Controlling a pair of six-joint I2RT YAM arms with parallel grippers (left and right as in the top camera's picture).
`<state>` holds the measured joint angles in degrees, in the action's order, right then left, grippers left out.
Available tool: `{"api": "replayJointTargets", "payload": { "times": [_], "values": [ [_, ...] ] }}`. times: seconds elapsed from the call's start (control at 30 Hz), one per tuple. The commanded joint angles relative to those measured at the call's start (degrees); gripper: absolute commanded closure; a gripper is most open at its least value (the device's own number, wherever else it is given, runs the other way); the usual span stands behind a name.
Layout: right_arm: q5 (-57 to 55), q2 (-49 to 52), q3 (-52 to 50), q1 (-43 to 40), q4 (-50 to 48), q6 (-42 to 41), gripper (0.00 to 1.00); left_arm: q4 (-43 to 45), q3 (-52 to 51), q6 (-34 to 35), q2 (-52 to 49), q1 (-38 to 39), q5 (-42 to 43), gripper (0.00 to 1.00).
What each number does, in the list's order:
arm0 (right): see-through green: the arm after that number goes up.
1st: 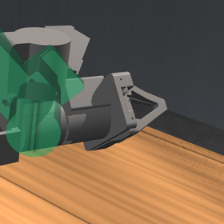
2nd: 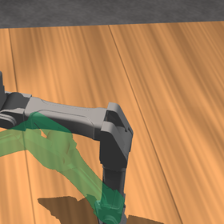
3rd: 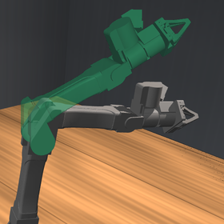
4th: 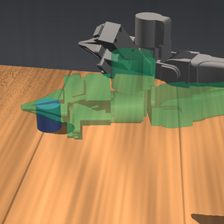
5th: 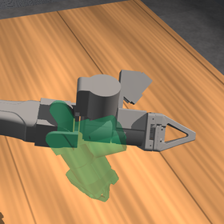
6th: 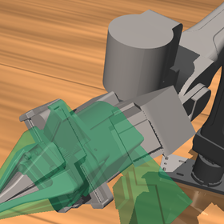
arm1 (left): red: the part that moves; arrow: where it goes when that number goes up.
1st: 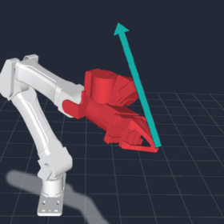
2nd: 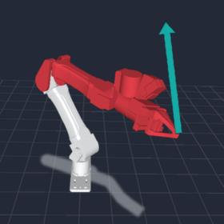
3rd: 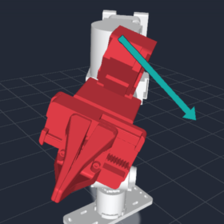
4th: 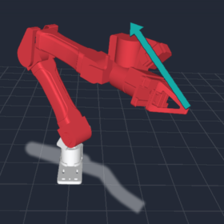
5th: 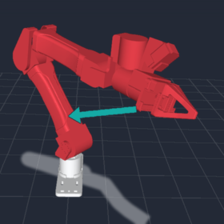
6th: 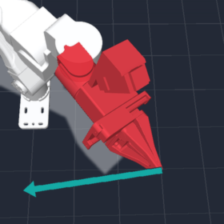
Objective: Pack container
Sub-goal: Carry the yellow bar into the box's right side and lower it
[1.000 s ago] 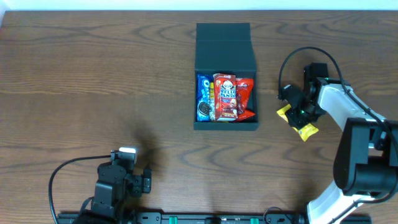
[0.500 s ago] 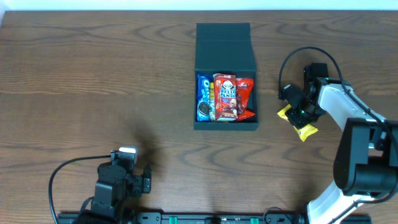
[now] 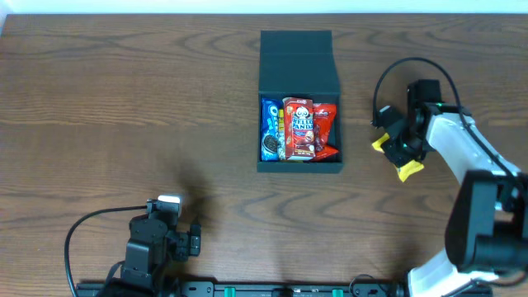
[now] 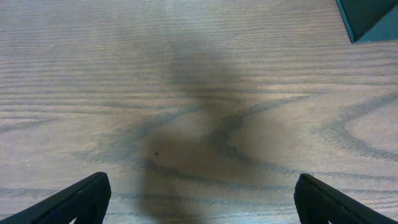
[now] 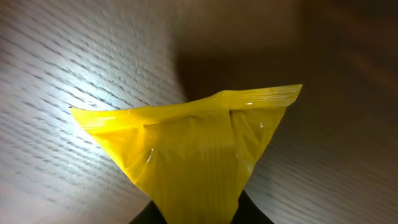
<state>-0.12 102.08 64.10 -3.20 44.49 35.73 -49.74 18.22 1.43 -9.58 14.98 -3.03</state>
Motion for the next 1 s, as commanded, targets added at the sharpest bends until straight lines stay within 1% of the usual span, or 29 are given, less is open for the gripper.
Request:
{"api": "replayJointTargets", "payload": {
  "times": [0.0,0.17,0.27,0.37,0.4,0.53,0.63,0.77,0.87,0.9,0.97],
  "values": [
    [0.92,-4.9,-0.11,-0.15,-0.22,-3.15,0.82,-0.22,-0.44,-0.37,0.26,-0.39,-0.55,0.05],
    [5.46,-10.64,-0.02,-0.13,-0.31,-7.3,0.84,-0.22,-0.44,-0.37,0.26,-0.39,-0.55,0.05],
    [10.43,-14.27,-0.02,-0.02,-0.81,-12.04,0.87,-0.22,-0.44,-0.37,0.26,-0.39,-0.55,0.05],
    [13.84,-17.03,-0.02,0.72,-0.79,-17.55,0.85,-0.22,-0.44,-0.37,0.26,-0.39,-0.55,0.05],
    [14.58,-17.73,-0.02,1.16,-0.79,-19.43,0.83,-0.22,-0.44,-0.37,0.26,-0.39,-0.55,0.05],
    [16.33,-19.28,-0.02,4.0,-0.81,-26.6,0.83,-0.22,-0.44,-0.37,0.26,-0.39,-0.55,0.05],
    [16.37,-19.32,0.09,7.26,-1.27,-33.48,0.83,-0.22,-0.44,-0.37,0.26,-0.39,-0.55,0.04],
    [16.68,-19.3,0.81,12.52,-3.02,-43.6,0.85,-0.22,-0.44,-0.37,0.26,-0.39,-0.55,0.05],
    [16.65,-19.23,1.95,16.2,-5.03,-48.83,0.84,-0.22,-0.44,-0.37,0.26,-0.39,-0.55,0.05],
    [16.65,-19.17,2.21,16.81,-5.62,-50.21,0.82,-0.22,-0.44,-0.39,0.26,-0.39,-0.55,0.05],
    [16.65,-18.6,2.93,18.01,-7.02,-54.51,0.83,-0.22,-0.44,-0.37,0.26,-0.39,-0.55,0.05]
  ]
}}
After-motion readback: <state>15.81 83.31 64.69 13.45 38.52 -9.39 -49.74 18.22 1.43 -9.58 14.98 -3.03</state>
